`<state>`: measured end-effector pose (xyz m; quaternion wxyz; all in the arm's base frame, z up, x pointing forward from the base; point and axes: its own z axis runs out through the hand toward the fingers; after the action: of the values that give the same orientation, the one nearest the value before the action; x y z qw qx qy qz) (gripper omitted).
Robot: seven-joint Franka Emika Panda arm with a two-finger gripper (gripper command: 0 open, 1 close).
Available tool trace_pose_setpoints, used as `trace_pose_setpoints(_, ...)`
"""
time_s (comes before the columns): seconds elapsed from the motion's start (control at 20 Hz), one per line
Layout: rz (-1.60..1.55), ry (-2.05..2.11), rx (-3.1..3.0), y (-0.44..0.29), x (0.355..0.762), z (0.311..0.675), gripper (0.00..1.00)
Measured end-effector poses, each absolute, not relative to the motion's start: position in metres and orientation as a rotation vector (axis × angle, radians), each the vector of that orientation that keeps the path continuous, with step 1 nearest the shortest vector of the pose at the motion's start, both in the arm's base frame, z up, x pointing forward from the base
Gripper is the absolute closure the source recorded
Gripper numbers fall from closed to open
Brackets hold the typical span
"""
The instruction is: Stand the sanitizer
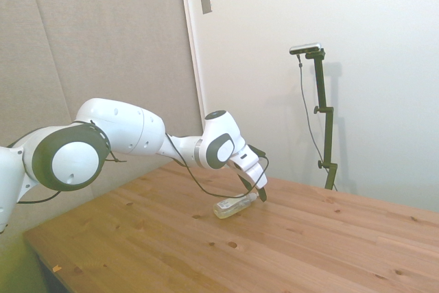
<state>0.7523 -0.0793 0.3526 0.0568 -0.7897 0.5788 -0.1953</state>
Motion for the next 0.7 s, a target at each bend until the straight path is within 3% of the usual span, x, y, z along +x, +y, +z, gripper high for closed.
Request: trace_pose_setpoints(0.7, -0.567, 1.769, -2.41, -0.0849, 0.7503, 0.3487, 1.0)
